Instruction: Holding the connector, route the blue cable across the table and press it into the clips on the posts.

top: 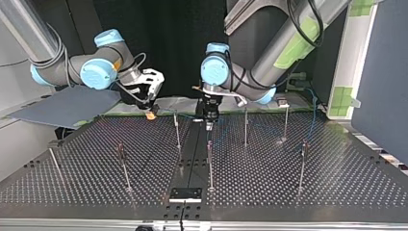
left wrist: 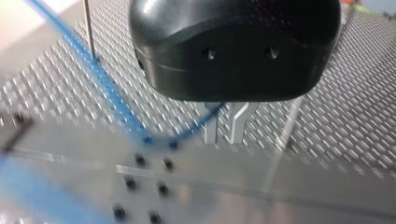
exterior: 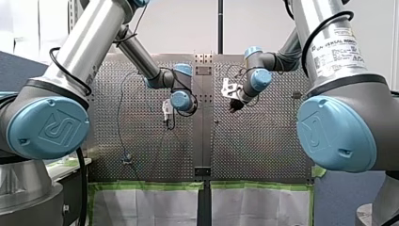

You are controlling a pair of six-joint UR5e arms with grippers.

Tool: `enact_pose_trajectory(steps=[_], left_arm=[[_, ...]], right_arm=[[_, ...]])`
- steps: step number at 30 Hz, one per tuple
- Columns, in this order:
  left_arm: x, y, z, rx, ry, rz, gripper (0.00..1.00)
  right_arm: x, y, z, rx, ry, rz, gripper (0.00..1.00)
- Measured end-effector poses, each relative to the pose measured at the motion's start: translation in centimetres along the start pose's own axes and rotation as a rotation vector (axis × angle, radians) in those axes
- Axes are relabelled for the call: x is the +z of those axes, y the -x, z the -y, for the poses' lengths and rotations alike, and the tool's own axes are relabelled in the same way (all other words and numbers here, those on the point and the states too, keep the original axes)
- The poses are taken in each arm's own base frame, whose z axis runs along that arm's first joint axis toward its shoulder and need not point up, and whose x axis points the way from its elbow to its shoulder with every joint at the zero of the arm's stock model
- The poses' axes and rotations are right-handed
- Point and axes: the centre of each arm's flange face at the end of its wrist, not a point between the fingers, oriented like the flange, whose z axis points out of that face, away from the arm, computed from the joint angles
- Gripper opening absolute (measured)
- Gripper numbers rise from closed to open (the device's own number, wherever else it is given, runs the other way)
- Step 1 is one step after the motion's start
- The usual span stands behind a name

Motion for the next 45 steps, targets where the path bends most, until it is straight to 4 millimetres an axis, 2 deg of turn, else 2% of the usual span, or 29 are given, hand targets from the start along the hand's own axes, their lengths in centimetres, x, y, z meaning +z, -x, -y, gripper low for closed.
enact_pose_trajectory(steps=[5, 12, 18, 19, 21, 24, 30, 31, 34, 35, 41, 45], left_arm=[[-1.0, 0.4, 3.0, -0.004, -0.053, 0.01, 0.16], [-3.3, -0.1, 6.5, -0.003, -0.118, 0.002, 0.16], [-3.9, -0.3, 7.4, -0.002, -0.137, 0.0, 0.16], [-3.9, -0.3, 7.5, -0.002, -0.137, -0.001, 0.22], [-4.1, -0.6, 7.9, -0.007, -0.137, -0.009, 0.22], [-4.3, -1.2, 8.3, -0.019, -0.129, -0.021, 0.22], [-3.6, 0.6, 7.2, -0.083, -0.111, 0.024, 0.25], [-3.5, 0.7, 6.8, -0.084, -0.11, 0.024, 0.29], [-3.1, 0.4, 5.5, -0.07, -0.105, 0.009, 0.29], [-2.9, 0.3, 5.0, -0.064, -0.103, 0.006, 0.33], [-1.8, -0.5, 2.2, -0.042, -0.088, -0.002, 0.35], [-1.0, -0.6, 0.8, -0.036, -0.074, -0.002, 0.35]], right_arm=[[0.6, 1.4, 0.2, -0.022, -0.02, 0.03, 0.0], [0.7, 1.6, 0.2, -0.026, -0.023, 0.034, 0.0], [0.7, 1.6, 0.2, -0.026, -0.023, 0.034, 0.0], [0.7, 1.6, 0.2, -0.026, -0.023, 0.034, 0.0], [0.7, 1.6, 0.1, -0.027, -0.022, 0.034, 0.0], [0.3, 0.7, 0.0, -0.028, -0.016, 0.018, 0.0], [-0.9, -2.3, 0.3, -0.002, -0.007, -0.06, 0.0], [-1.1, -2.7, 0.4, 0.003, -0.006, -0.074, 0.0], [-1.9, -4.1, 0.7, 0.021, -0.004, -0.118, 0.0], [-2.2, -4.5, 0.8, 0.029, -0.005, -0.13, 0.0], [-4.2, -6.2, 1.5, 0.073, -0.012, -0.173, 0.0], [-4.9, -6.2, 1.9, 0.089, -0.012, -0.19, 0.0]])
